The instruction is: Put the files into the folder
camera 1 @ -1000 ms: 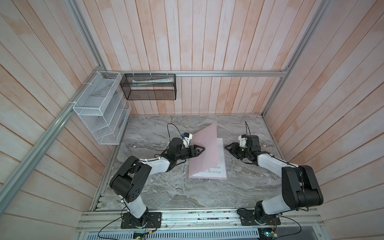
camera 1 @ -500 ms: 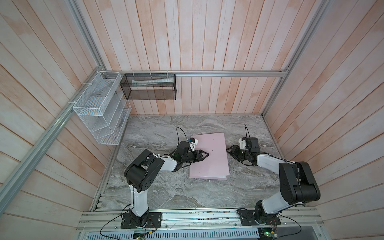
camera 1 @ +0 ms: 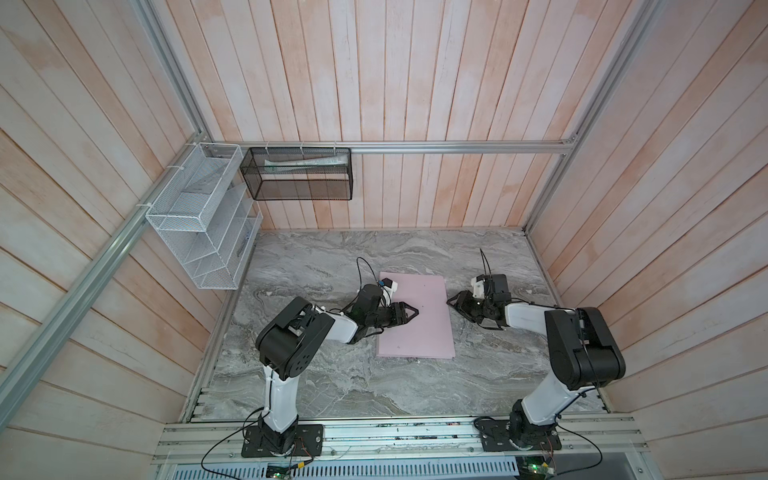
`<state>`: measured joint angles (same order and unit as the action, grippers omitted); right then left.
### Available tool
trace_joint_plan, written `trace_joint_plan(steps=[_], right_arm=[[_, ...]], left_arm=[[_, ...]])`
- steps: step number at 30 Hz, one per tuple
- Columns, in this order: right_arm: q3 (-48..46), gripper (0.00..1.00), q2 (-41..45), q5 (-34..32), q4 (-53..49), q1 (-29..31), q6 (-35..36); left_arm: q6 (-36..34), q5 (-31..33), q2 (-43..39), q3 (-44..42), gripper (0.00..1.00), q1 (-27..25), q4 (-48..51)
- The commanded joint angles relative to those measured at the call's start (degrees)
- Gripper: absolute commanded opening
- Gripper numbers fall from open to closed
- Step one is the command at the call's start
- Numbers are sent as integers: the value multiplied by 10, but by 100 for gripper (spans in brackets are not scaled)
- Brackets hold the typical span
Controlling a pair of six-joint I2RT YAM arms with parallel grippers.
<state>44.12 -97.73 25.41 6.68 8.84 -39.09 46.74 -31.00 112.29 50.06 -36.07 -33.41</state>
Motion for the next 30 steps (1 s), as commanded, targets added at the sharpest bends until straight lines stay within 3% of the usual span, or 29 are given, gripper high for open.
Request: trace_joint_plan(steps=[1,14,16,18,19,26,28,30], right_arm=[[25,50,-33,4,-2,24,4],[78,50,-48,-7,-8,73,-18],[77,50,-37,-12,-17,70,-13],[73,50,-18,-16,-27,65,-7],[70,50,-7,-20,-29,62,-4],[59,53,95,-52,-61,38,37],[54,60,127,-53,-57,35,46],[47,78,159,-62,-52,35,52]], left_arm=[[-6,13,5,5,61,-2,15],[-92,97,-98,14,77,-2,133],[-106,119,-122,11,82,-1,156],[-124,149,-154,8,98,-1,187],[-131,163,-170,5,100,-2,200],[-178,343,-324,-24,100,-3,299],[-195,413,-378,-40,100,-2,312],[-231,493,-436,-68,100,-2,302]])
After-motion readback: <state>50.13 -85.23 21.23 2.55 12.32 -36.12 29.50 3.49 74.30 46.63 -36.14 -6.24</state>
